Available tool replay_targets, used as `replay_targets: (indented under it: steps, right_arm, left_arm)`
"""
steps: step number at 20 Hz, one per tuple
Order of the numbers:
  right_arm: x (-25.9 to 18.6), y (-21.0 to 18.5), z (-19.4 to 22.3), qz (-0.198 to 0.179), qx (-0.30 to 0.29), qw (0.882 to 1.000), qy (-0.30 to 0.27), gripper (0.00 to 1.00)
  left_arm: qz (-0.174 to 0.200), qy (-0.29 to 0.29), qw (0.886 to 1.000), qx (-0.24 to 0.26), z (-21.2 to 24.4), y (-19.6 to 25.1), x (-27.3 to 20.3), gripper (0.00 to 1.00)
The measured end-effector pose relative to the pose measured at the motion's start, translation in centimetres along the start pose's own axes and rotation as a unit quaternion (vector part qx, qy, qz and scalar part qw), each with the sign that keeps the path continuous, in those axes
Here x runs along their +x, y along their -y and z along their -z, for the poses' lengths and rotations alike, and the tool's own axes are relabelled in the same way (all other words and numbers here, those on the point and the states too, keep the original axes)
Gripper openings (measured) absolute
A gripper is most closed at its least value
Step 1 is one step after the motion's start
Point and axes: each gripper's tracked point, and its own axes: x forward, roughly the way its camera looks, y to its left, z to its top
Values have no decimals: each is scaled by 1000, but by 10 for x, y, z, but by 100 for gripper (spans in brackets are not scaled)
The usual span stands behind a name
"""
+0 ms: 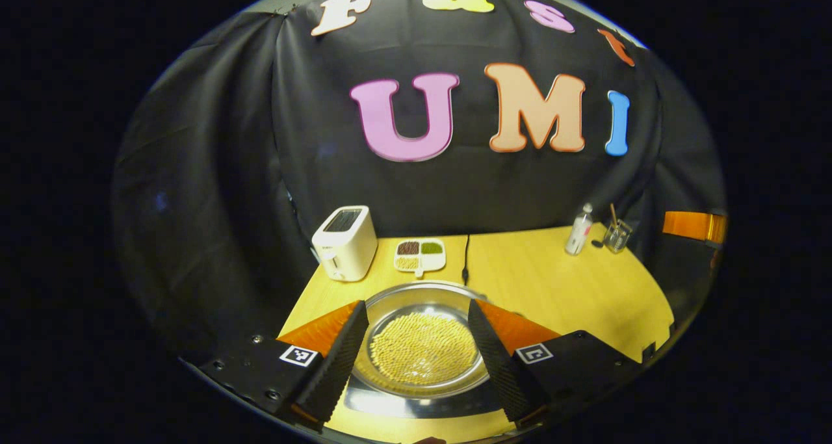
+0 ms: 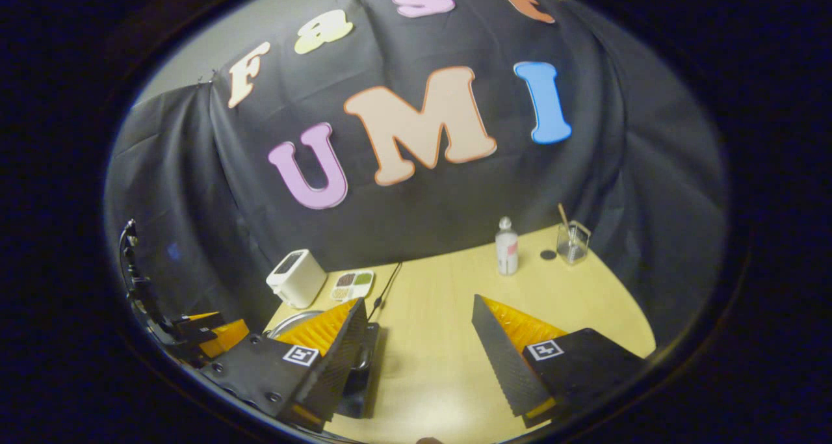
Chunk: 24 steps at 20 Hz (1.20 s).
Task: First push the handle of the pot to place it horizontally, then grasp the pot with both hands and set it on the induction cooktop.
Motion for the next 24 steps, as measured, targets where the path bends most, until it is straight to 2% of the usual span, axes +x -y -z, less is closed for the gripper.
replay_targets:
  steps: [1, 2, 3, 4, 6, 7, 8, 9, 10, 11, 15, 19, 24]
  right_arm:
    - [-6, 8, -18, -3, -13, 1000, 17, 100]
    - [-13, 13, -34, -7, -25, 999, 33, 92]
    - [-21, 18, -51, -12, -36, 998, 50, 92]
    - [-30, 21, -70, -16, -46, 996, 69, 100]
    - [-46, 27, -98, -27, -60, 992, 105, 100]
    - [-56, 30, -109, -32, -66, 990, 120, 92]
    - [-65, 32, -117, -37, -72, 988, 134, 92]
    - [-74, 34, -126, -41, -77, 985, 148, 100]
    - [-83, 37, -132, -46, -81, 982, 161, 92]
    - [-92, 43, -137, -48, -81, 981, 170, 92]
    - [-119, 58, -126, -71, -72, 979, 175, 92]
    - [-130, 68, -114, -91, -63, 980, 165, 92]
    - [-148, 83, -107, -92, -54, 981, 164, 92]
  left_arm:
    - [-4, 20, 1000, -4, -13, 11, -7, 94]
    - [-8, 37, 999, -7, -27, 22, -15, 94]
    - [-14, 57, 998, -11, -35, 34, -23, 94]
    - [-22, 78, 997, -14, -49, 43, -31, 94]
    - [-38, 119, 992, -19, -71, 55, -47, 94]
    - [-47, 134, 990, -20, -77, 62, -55, 94]
    - [-55, 146, 988, -19, -82, 68, -61, 94]
    - [-63, 156, 985, -19, -85, 72, -69, 94]
    - [-71, 167, 983, -20, -88, 77, -75, 94]
    - [-75, 183, 980, -26, -93, 82, -82, 94]
    - [-88, 210, 973, -46, -93, 101, -104, 94]
    - [-84, 199, 975, -44, -81, 124, -114, 95]
    - [-82, 185, 979, -21, -68, 143, -124, 95]
